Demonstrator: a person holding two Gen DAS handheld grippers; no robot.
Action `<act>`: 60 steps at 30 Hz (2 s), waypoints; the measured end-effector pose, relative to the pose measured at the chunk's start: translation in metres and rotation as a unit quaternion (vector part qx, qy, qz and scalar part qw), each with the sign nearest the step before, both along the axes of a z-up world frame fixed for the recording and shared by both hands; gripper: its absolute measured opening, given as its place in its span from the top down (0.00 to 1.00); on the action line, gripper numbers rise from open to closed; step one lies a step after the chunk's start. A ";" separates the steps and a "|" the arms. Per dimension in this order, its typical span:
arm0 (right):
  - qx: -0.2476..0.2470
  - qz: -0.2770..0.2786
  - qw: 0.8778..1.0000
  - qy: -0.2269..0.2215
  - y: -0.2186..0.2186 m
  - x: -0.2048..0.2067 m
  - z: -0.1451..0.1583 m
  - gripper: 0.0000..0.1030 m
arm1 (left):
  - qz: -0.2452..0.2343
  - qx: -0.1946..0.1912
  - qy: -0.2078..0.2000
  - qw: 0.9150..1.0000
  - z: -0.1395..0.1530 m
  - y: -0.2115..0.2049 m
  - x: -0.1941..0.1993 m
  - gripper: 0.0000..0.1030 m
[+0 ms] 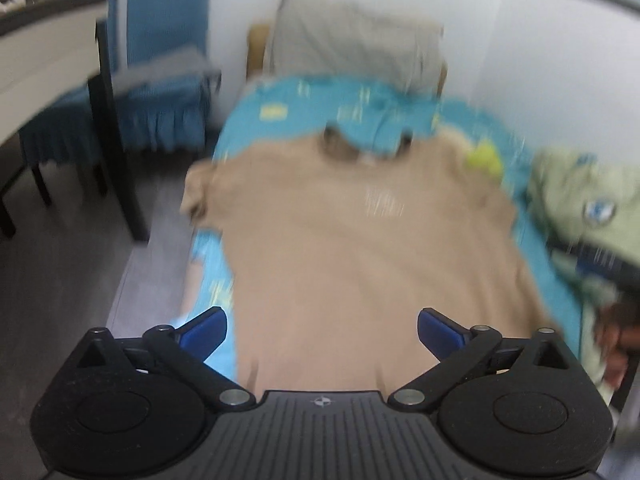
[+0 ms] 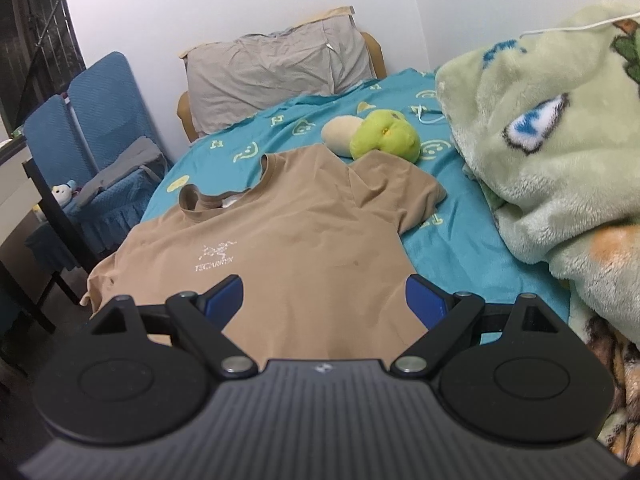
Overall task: Fold clothes
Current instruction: 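Release the hem with the left gripper and hold above the flat shirt, then grasp the shirt sleeve near the green plush with the right gripper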
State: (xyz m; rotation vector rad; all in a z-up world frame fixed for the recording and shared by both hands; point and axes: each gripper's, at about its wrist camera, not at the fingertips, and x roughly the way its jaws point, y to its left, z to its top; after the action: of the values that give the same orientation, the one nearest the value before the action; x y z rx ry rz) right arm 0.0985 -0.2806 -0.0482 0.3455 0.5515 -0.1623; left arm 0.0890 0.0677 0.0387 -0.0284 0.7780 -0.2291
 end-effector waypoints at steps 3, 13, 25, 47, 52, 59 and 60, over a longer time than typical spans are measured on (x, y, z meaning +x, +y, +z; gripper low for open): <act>0.000 -0.002 1.000 -0.007 0.001 -0.001 0.001 0.13 | 0.012 -0.016 -0.048 0.999 0.012 -0.019 0.004 0.00; -0.029 -0.004 0.999 -0.028 0.006 -0.001 0.000 0.13 | 0.036 -0.035 -0.111 0.993 -0.046 -0.058 0.019 0.00; -0.053 -0.007 0.998 -0.012 0.015 0.011 -0.010 0.13 | 0.034 -0.023 -0.080 0.996 -0.083 -0.040 0.016 0.00; 0.368 -0.195 0.909 -0.020 -0.134 0.102 -0.122 0.51 | 0.139 -0.097 -0.017 0.985 -0.108 -0.010 0.032 0.00; 0.393 -0.192 0.898 -0.035 -0.142 0.127 -0.146 0.49 | 0.131 -0.116 -0.002 0.985 -0.120 -0.014 0.052 0.00; 0.379 -0.171 0.907 -0.065 -0.143 0.166 -0.155 0.48 | 0.129 -0.145 0.021 0.981 -0.138 -0.016 0.065 0.00; 0.370 -0.168 0.912 -0.063 -0.142 0.172 -0.155 0.48 | 0.130 -0.148 0.025 0.980 -0.140 -0.016 0.067 0.00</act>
State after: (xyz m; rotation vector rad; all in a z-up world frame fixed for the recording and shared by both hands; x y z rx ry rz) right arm 0.2708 -0.4225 -0.2027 1.1886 0.4034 -0.2578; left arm 0.1558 0.0518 -0.1013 -0.4171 0.7755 -0.0942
